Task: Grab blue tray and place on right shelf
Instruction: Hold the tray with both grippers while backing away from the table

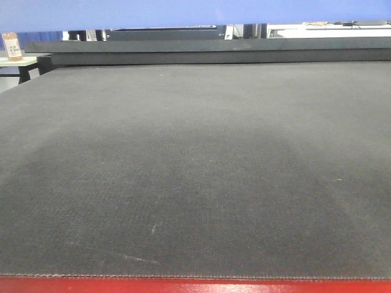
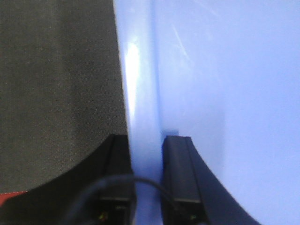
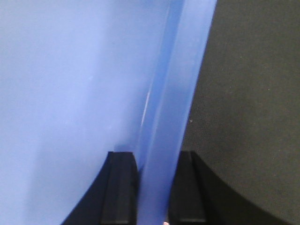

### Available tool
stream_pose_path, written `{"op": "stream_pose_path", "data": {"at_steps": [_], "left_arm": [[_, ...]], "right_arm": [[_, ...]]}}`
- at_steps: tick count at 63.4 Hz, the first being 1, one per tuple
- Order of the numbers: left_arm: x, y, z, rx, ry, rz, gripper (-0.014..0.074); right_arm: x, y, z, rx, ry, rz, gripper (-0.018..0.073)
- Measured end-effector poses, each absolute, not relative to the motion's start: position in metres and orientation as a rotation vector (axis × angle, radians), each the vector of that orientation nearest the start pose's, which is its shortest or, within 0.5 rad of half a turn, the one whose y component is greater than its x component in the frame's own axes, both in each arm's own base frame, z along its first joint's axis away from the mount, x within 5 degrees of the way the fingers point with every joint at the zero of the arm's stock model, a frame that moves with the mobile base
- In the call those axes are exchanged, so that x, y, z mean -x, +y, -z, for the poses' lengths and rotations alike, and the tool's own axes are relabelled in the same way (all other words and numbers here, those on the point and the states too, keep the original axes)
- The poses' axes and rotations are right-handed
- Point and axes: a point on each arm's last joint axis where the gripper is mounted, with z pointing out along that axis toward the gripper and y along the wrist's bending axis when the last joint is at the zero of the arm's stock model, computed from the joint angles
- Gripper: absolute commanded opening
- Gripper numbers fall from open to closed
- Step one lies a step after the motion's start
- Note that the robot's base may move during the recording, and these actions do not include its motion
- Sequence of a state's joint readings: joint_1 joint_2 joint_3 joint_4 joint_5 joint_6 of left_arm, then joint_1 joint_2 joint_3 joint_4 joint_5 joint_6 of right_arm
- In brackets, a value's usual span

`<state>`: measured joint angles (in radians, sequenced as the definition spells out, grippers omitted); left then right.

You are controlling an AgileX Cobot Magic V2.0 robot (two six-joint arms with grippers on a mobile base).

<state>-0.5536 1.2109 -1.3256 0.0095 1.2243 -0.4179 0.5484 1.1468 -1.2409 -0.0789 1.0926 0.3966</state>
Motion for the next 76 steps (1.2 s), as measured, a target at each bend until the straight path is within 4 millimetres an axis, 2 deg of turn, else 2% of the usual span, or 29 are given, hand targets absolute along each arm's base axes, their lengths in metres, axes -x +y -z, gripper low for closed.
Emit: {"op": "stream_pose_path", "data": {"at_steps": [76], "left_arm": [[-0.191, -0.1186, -0.3954, -0.178, 2.63, 0.353, -0.0048]], "right_arm": [[-0.1889, 0.1076, -0.3914, 0.206, 2.493, -0.293, 0.0055]]}}
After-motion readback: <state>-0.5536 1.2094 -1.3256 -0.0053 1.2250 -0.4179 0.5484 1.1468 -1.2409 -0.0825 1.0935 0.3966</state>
